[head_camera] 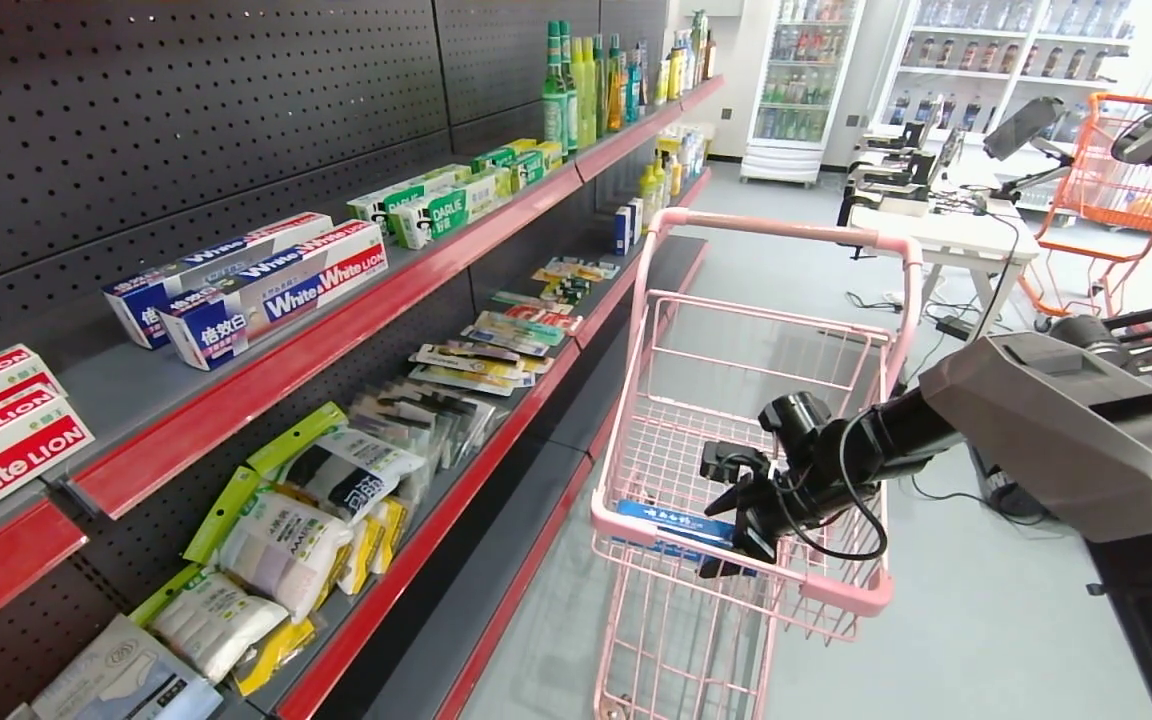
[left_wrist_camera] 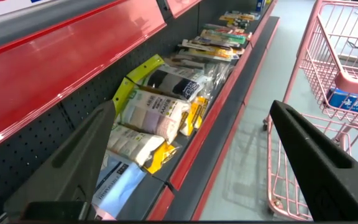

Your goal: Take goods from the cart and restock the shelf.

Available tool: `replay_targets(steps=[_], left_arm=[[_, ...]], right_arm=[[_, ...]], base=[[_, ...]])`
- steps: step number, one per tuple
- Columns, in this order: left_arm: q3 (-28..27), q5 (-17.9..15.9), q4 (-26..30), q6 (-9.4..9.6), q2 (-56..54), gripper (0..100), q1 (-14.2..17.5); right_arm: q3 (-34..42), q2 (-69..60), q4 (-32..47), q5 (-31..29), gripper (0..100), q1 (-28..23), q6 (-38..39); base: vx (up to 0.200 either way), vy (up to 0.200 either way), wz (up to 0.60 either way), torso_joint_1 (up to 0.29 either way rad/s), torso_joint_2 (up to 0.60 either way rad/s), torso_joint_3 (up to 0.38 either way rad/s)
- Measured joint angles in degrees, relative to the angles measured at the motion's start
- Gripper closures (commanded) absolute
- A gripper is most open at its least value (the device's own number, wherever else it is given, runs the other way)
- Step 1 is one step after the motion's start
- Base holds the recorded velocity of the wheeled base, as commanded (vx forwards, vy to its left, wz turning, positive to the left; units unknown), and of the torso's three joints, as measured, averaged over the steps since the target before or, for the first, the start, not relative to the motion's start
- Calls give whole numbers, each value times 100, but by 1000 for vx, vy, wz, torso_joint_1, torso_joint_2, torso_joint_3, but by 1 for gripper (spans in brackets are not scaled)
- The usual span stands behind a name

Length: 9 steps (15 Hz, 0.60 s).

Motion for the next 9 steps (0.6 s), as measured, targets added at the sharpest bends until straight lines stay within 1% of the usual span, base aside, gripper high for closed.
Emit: replay_targets(steps=[9], left_arm=[[0, 0, 0, -2, 0, 0, 0]], right_arm=[[-417, 355, 24, -41, 0, -79, -24]], base=[[0, 0, 0, 0, 0, 0]])
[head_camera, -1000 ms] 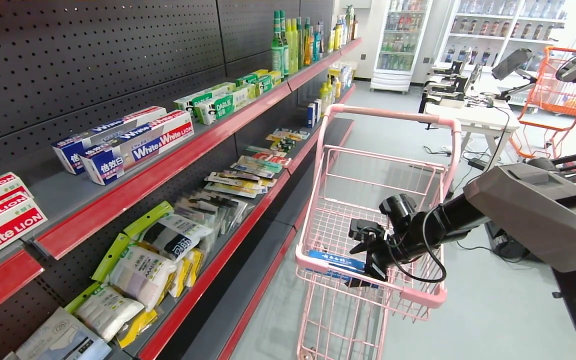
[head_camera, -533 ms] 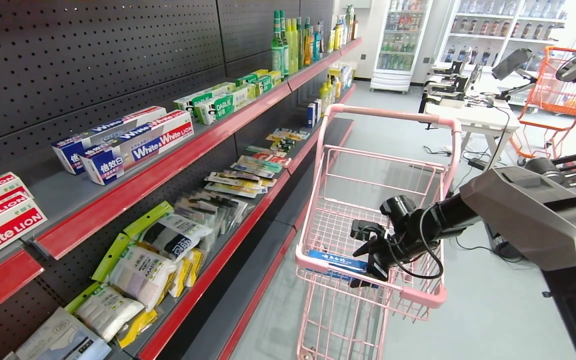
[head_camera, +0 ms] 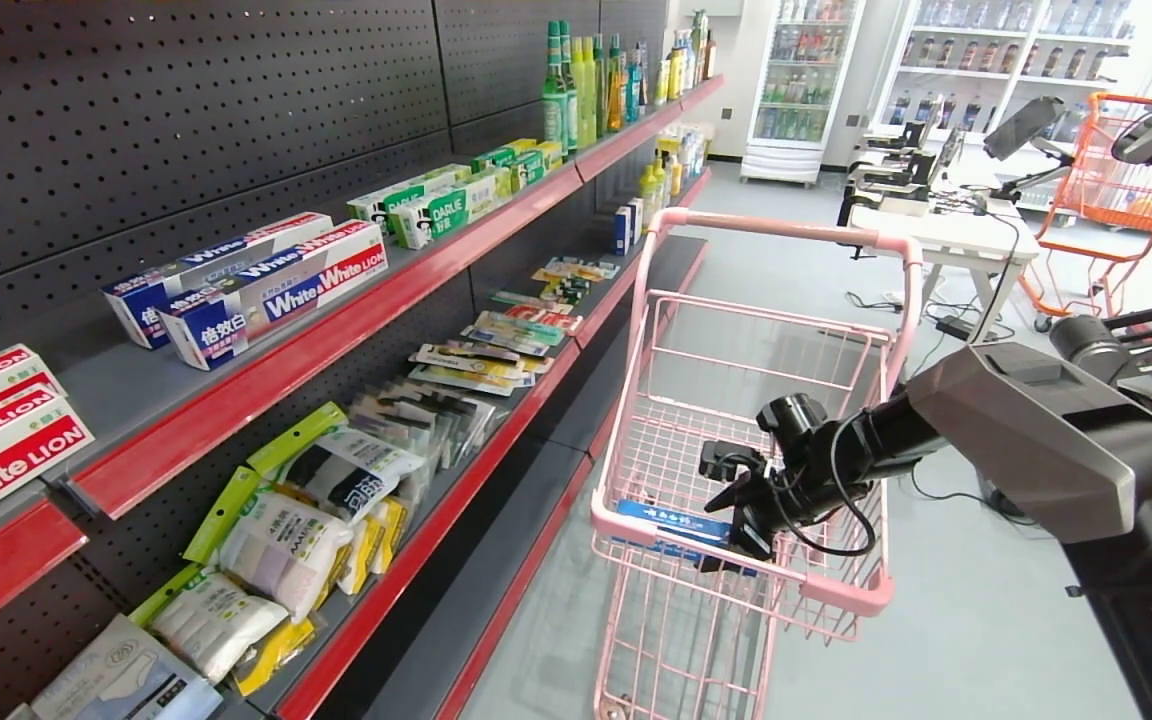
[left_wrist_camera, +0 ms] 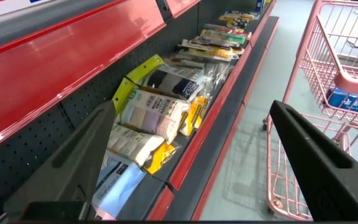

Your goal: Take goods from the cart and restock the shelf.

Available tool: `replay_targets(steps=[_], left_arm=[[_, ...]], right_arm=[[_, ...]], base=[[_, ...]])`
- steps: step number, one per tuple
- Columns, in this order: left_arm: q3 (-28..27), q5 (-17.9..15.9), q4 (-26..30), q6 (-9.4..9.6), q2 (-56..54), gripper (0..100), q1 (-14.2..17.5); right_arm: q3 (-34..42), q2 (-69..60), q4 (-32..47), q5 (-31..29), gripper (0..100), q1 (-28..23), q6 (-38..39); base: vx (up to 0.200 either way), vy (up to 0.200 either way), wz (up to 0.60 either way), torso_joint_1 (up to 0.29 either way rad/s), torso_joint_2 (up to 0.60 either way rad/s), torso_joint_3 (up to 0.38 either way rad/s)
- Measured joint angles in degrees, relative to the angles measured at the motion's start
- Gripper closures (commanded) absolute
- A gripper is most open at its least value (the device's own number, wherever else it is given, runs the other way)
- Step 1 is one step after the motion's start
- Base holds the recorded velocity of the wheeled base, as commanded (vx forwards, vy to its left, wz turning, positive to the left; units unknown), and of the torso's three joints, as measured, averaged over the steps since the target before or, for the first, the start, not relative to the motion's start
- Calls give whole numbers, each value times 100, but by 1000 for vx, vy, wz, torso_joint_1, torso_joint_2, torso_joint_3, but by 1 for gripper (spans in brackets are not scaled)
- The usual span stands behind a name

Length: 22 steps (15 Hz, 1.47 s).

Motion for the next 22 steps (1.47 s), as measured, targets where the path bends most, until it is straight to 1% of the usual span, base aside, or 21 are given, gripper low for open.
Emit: replay_targets(steps=[10, 19, 20, 22], left_arm=[[0, -2, 0, 2, 0, 0, 0], [0, -2, 0, 2, 0, 0, 0], [0, 0, 0, 0, 0, 0, 0], [0, 0, 0, 0, 0, 0, 0]], right_arm=[[-166, 152, -11, -178, 0, 80, -2], [-267, 243, -52, -202, 0, 85, 0], [-280, 252, -51, -200, 100, 85, 0], [-286, 263, -35, -202, 100, 85, 0]], base=[[0, 0, 0, 0, 0, 0], [0, 0, 0, 0, 0, 0], [0, 0, 0, 0, 0, 0], [0, 0, 0, 0, 0, 0]])
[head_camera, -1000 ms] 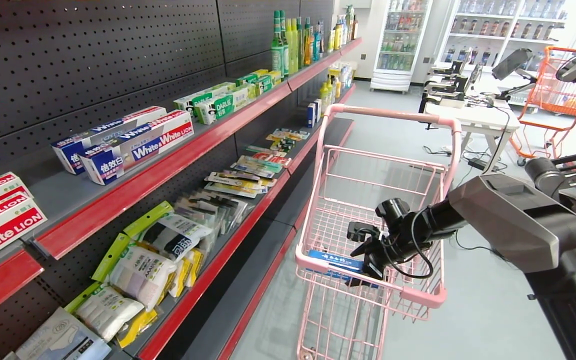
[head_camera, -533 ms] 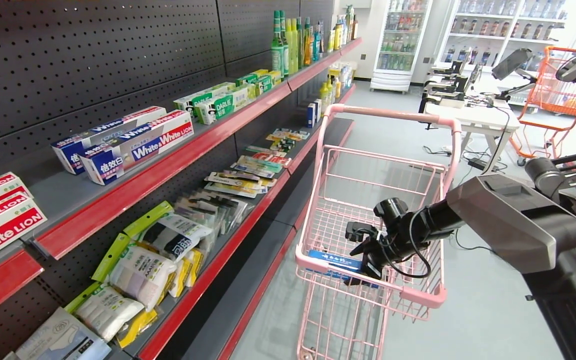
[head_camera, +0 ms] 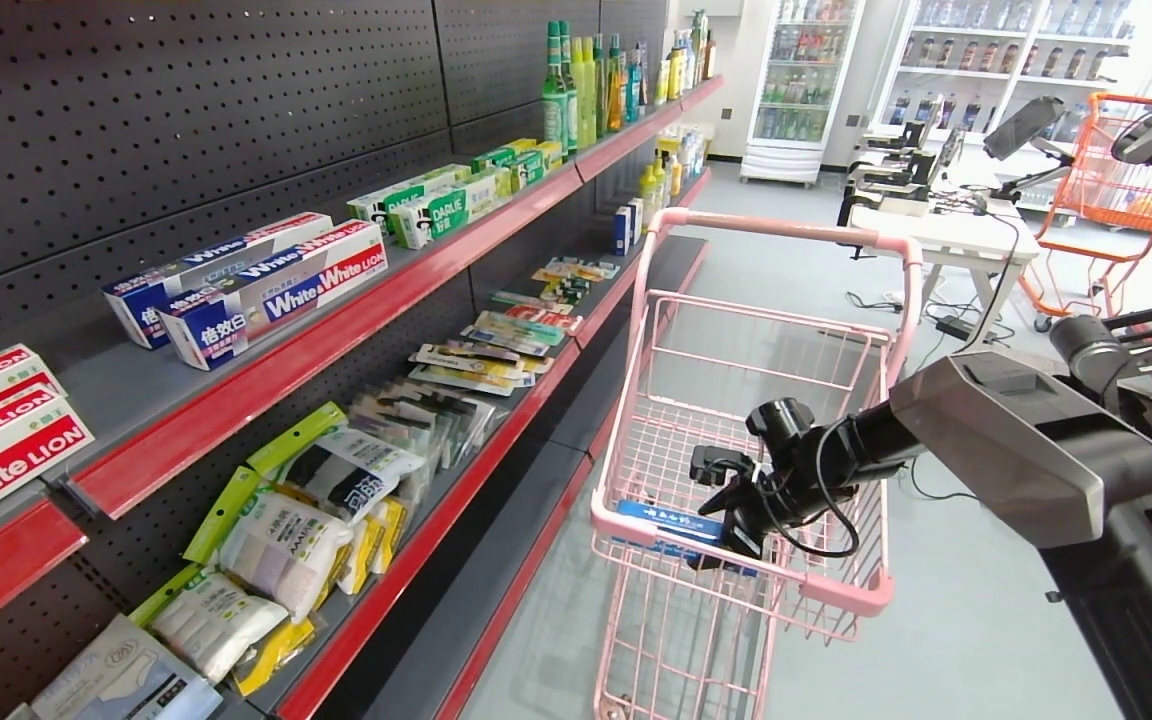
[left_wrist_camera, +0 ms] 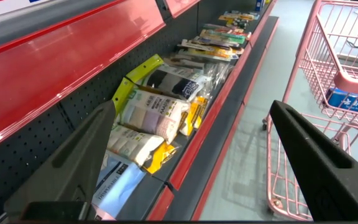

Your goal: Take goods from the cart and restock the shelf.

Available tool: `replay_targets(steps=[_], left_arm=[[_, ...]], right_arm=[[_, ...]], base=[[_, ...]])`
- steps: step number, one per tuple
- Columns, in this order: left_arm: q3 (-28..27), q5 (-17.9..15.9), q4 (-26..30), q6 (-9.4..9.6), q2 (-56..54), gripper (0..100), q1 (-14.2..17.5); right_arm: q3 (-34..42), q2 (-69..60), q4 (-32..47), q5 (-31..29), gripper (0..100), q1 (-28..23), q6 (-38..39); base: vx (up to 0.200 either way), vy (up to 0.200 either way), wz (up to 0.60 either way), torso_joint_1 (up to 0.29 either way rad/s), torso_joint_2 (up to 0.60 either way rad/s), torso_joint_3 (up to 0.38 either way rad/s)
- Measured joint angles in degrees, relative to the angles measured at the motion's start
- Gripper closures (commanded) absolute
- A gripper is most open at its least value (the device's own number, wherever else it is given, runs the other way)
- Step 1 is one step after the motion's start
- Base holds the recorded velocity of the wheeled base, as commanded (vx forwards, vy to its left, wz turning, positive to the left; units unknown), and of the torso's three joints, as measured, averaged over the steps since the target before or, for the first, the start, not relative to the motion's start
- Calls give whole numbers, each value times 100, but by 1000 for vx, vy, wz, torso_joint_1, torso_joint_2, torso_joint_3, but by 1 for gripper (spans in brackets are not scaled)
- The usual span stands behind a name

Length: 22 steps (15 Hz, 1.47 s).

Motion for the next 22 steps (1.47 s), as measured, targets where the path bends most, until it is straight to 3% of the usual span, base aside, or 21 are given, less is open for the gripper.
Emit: replay_targets(steps=[15, 18, 22], left_arm=[[0, 0, 0, 2, 0, 0, -2], [0, 0, 0, 2, 0, 0, 0], [0, 0, 0, 0, 0, 0, 0]], right_arm=[[59, -494, -20, -240, 100, -312, 304], [102, -780, -20, -241, 100, -350, 711], [185, -1351, -121, -528, 100, -413, 1897]], base=[[0, 0, 0, 0, 0, 0], [0, 0, 0, 0, 0, 0], [0, 0, 0, 0, 0, 0]])
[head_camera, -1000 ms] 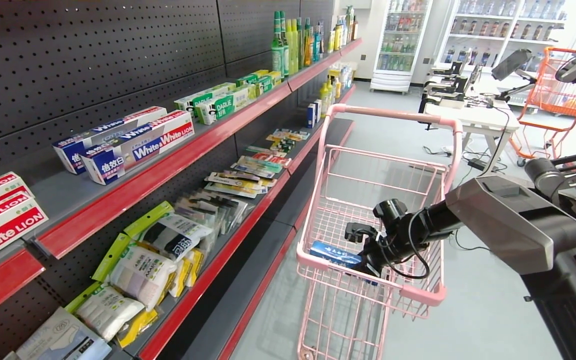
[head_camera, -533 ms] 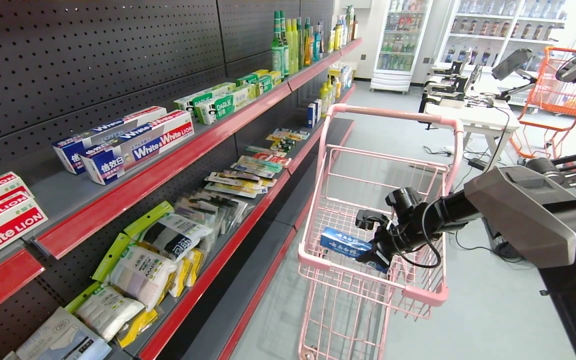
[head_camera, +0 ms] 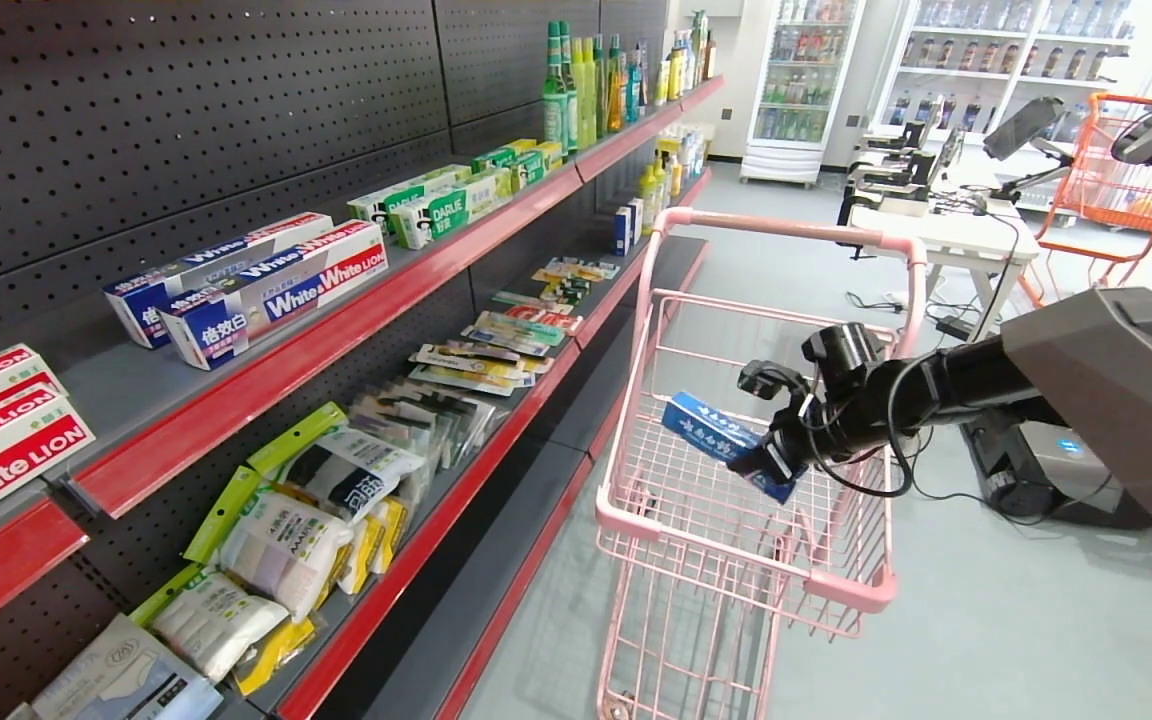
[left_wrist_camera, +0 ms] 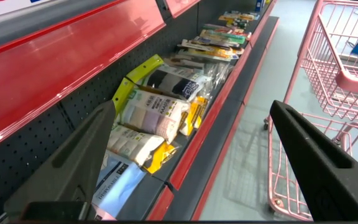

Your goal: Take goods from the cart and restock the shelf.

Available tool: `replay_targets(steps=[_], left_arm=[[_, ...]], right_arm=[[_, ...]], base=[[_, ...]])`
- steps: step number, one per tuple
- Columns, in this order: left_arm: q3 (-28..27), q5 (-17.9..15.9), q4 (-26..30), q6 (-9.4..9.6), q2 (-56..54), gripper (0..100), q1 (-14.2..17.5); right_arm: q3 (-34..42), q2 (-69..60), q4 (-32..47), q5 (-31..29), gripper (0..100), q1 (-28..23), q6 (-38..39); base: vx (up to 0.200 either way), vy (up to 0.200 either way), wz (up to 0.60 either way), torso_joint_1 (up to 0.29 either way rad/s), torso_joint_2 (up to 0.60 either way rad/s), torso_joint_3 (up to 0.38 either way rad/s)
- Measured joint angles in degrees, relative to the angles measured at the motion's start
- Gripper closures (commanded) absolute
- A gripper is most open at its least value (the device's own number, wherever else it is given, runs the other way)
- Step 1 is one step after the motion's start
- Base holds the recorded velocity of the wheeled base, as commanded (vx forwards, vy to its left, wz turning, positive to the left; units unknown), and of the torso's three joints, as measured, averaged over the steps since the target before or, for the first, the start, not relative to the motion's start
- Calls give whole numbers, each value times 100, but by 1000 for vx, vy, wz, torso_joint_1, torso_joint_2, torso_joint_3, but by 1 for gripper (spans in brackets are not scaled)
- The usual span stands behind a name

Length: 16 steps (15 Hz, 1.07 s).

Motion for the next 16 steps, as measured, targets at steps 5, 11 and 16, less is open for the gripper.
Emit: replay_targets(steps=[5, 11, 16], left_arm=[[0, 0, 0, 0, 0, 0, 0], [0, 0, 0, 2, 0, 0, 0], [0, 0, 0, 2, 0, 0, 0]], right_arm=[[389, -894, -440, -633, 100, -52, 980], [1268, -2316, -517, -1356, 100, 46, 2113], [2516, -4030, -521, -1974, 100, 324, 2726]], base=[[0, 0, 0, 0, 0, 0], [0, 0, 0, 0, 0, 0], [0, 0, 0, 0, 0, 0]])
